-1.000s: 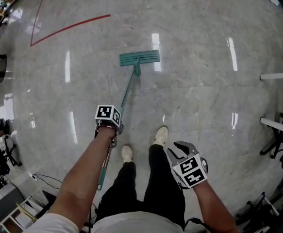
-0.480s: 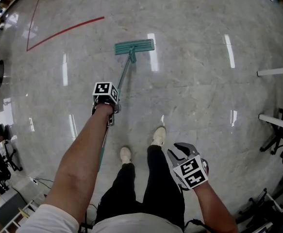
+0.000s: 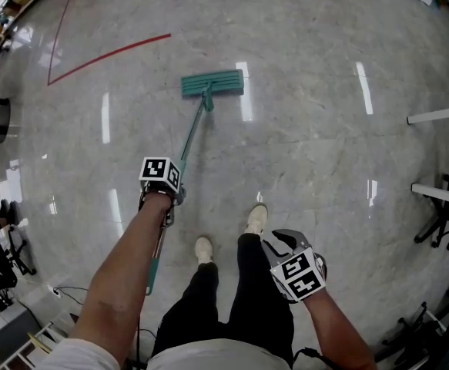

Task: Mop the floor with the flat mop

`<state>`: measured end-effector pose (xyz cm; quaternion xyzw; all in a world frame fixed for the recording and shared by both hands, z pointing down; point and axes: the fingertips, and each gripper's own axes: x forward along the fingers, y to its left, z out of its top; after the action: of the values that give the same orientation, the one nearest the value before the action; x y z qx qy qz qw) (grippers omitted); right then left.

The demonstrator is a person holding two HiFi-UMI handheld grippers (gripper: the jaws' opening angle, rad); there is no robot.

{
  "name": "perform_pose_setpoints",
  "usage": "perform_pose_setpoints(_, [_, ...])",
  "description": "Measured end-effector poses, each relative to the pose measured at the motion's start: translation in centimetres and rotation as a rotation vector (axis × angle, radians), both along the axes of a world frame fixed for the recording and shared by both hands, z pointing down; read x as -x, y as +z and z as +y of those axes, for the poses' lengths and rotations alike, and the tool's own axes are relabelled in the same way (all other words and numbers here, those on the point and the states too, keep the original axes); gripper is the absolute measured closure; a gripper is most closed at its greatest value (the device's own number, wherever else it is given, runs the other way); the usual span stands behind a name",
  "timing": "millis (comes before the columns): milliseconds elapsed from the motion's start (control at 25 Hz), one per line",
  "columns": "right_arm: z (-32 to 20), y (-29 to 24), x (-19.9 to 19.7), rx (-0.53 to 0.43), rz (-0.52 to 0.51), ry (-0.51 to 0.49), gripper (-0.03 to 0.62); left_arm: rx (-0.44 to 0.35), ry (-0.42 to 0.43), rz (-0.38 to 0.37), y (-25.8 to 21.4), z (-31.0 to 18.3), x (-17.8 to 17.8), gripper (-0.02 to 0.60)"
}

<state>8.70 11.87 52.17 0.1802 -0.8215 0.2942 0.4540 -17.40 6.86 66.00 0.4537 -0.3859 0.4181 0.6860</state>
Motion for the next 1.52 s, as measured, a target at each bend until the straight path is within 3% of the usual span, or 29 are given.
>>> perform_pose_setpoints(280, [1.4, -0.2, 2.9, -0.024, -0.015, -0.054, 0.47, -0.005, 0.056, -0.019, -2.7, 10.4, 2.2, 0.526])
perform_pose_setpoints(760, [4.9, -0.1, 6.5, -0.031, -0.028, -0.13, 0.47, 0.111, 0.029, 0.011, -2.7, 25.4, 0.7, 0.526])
perform_pose_setpoints(1040, [5.3, 0.1, 7.0, -0.024, -0.029, -0.15, 0.47, 0.159, 0.049, 0.008, -0.9, 27.1, -0.9, 0.526])
perform_pose_setpoints(1520, [3.4, 0.3, 4.9, -0.011, -0.005, -0.142, 0.47, 0.17, -0.022, 0.031, -0.2, 25.2, -1.9, 0.526])
